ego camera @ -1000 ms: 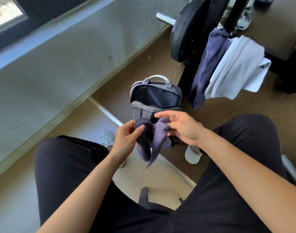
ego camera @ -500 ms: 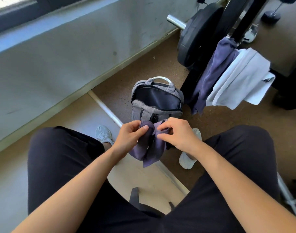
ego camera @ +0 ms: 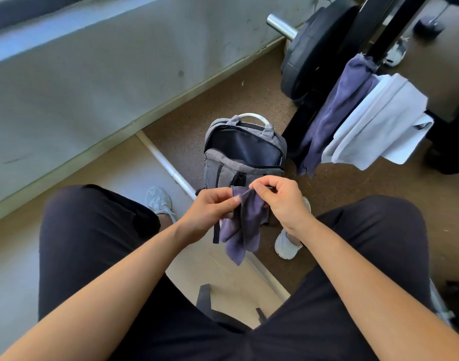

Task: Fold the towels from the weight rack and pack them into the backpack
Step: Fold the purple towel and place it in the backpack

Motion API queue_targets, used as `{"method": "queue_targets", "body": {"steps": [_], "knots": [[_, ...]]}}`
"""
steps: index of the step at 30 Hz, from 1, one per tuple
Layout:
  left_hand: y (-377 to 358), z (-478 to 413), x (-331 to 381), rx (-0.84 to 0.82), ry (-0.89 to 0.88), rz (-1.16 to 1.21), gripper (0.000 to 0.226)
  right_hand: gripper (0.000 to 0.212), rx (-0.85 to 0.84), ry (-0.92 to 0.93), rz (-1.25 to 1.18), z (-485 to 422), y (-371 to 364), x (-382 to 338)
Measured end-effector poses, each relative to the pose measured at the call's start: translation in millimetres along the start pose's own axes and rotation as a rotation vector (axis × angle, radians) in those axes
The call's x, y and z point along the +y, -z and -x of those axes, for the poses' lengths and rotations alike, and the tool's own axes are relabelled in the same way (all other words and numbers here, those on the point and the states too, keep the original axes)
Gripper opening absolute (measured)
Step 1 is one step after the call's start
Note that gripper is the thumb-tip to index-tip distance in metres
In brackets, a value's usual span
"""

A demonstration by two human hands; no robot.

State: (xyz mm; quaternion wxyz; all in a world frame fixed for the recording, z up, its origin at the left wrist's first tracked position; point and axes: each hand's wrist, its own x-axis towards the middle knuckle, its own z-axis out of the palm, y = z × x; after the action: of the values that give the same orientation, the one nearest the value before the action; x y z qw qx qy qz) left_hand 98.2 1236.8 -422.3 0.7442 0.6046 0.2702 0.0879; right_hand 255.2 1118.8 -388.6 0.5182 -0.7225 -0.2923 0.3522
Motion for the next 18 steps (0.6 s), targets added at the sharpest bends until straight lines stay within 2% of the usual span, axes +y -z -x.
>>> {"method": "queue_targets", "body": {"steps": [1,4,6,9,13,15,18], "knots": [[0,1,1,0.003,0.002,0.005,0.062,0.021,0.029,-0.01,0.002,-1,0,1],[-2,2,4,0.002,-0.012,-0.015,0.035,0.018,0.07,-0.066,-0.044,-3,-6,6],[-3,2,3,0.013,-0.017,-0.025,0.025,0.02,0.083,-0.144,-0.128,-5,-11,11],[-4,1,1,0.027,-0.02,-0.028,0.035,0.019,0.085,-0.254,-0.264,-8,-15,14],[-6,2,2,0.03,-0.036,-0.054,0.028,0.021,0.086,-0.312,-0.339,-10,-17,17],[-8,0,0,0.064,-0.07,-0.091,0.046,0.022,0.057,-0.313,-0.336,-11,-19,19],[-8,-2,-1,0.131,-0.102,-0.135,0.031,0.017,0.027,-0.28,-0.289,-11,-19,21]]}}
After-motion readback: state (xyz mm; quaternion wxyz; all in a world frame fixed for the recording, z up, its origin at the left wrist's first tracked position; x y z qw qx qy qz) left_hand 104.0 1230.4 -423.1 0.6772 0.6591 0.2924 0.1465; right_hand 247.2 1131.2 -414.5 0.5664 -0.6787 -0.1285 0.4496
